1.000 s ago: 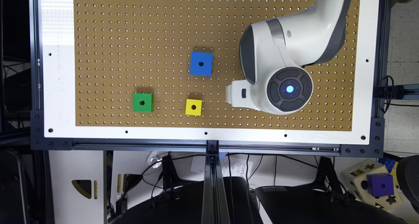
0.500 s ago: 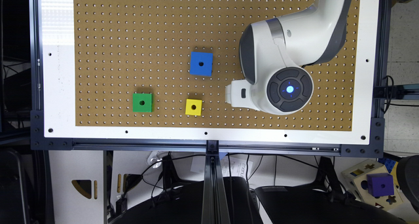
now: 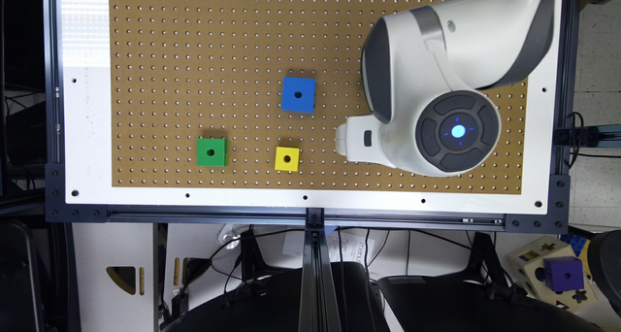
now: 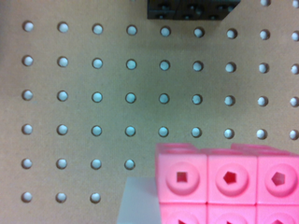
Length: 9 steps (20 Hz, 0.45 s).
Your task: Pick up pink block.
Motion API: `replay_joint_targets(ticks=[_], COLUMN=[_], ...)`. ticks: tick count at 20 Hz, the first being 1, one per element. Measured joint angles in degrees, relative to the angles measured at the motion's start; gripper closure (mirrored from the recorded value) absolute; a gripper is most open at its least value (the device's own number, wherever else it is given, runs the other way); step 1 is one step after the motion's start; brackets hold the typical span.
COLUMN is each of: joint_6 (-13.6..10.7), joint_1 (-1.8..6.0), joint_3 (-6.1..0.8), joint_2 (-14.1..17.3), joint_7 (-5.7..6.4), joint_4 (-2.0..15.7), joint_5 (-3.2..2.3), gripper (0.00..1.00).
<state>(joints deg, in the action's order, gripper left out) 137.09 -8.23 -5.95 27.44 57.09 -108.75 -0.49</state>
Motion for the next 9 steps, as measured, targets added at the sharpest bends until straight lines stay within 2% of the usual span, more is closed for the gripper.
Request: replay_joint_targets(ticks=[5,9], joint_6=[-2.6,-2.8], joint_1=[-0.01,-0.01], joint_3=[-0.04,-0.04], joint_2=[-2.7,-2.9], joint_7=[0.19,0.21], joint_4=[-0.01,-0.06], joint_5=[0.0,0.0], gripper=[1.0,1.0])
